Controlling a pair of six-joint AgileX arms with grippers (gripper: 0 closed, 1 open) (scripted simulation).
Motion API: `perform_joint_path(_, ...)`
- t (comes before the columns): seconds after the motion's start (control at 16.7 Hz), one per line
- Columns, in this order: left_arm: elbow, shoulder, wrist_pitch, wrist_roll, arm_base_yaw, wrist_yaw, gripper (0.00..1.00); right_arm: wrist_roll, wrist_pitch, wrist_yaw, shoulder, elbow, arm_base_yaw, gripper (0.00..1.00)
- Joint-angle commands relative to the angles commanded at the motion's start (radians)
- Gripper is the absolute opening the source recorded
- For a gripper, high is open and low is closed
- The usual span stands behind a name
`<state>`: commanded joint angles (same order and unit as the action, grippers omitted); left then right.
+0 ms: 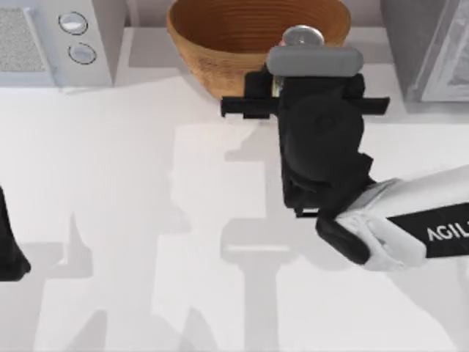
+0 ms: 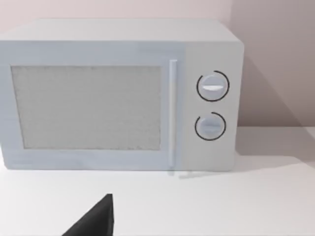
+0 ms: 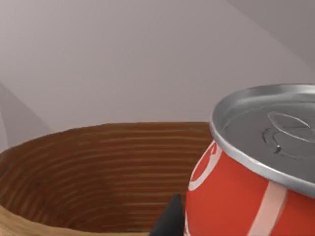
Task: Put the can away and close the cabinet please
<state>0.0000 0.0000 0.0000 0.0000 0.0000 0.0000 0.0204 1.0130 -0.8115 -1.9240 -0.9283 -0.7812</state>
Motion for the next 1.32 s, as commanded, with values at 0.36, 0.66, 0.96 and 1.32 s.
perform_joint_path(0.36,0.0,0.0,0.0,0.0,0.0,0.0,1.0,-0.019,-0.192,0.275,0.353,0.18,0.243,0.0)
perform_joint_path(0.66,0.0,0.0,0.0,0.0,0.0,0.0,1.0,-0.042,-0.383,0.538,0.803,0.349,0.452,0.0)
perform_joint_path(0.96,0.0,0.0,0.0,0.0,0.0,0.0,1.0,-0.03,-0.542,0.656,1.119,0.491,0.571,0.0)
perform_joint_path(1.32,0.0,0.0,0.0,0.0,0.0,0.0,1.0,-0.03,-0.722,0.768,1.445,0.632,0.652,0.0)
